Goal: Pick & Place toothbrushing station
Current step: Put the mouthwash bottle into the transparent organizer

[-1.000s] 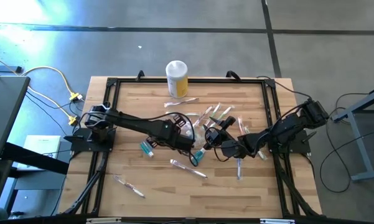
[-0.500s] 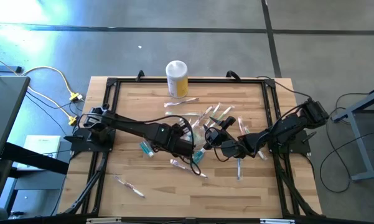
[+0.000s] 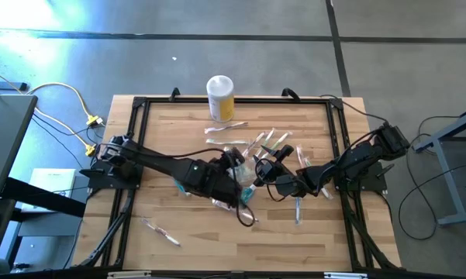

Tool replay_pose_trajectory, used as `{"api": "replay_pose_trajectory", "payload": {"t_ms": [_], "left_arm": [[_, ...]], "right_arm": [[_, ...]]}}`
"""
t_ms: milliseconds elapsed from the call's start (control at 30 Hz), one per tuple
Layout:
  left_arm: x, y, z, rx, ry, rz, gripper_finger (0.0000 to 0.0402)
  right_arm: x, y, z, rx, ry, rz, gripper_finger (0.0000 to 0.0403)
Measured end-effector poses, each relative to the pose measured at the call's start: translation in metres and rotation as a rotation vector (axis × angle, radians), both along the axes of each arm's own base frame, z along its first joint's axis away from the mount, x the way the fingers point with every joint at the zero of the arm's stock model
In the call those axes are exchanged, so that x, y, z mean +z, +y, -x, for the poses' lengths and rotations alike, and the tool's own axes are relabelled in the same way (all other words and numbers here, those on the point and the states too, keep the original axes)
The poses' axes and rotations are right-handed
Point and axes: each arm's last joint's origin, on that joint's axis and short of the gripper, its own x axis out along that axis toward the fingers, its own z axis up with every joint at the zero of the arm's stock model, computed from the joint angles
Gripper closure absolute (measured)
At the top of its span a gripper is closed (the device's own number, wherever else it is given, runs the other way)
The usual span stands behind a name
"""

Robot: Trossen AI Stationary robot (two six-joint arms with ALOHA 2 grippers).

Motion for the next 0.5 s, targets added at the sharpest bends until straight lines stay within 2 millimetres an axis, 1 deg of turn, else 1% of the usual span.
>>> {"api": "replay_pose_trajectory", "payload": {"t_ms": [100,200,267,300,400,500], "left_arm": [[0.022,0.004,0.011,0.152,-0.143,0.083,0.0226],[0.046,0.011,0.028,0.331,-0.289,0.236,0.0226],[0.057,0.015,0.032,0.439,-0.426,0.387,0.0226],[0.063,0.015,0.037,0.487,-0.471,0.479,0.0226],[0.078,0.017,0.054,0.604,-0.463,0.814,0.0226],[0.083,0.014,0.069,0.647,-0.279,1.104,0.0226]], "right_arm": [[-0.001,0.0,0.0,0.0,0.009,0.003,0.0195],[-0.002,0.0,0.001,-0.001,0.02,0.005,0.0195],[-0.002,0.0,0.001,-0.001,0.025,0.006,0.0195],[-0.002,0.0,0.001,-0.002,0.026,0.007,0.0195],[-0.003,0.0,0.001,-0.004,0.024,0.003,0.0195],[-0.003,0.0,0.001,-0.005,0.021,0.001,0.0195]]}}
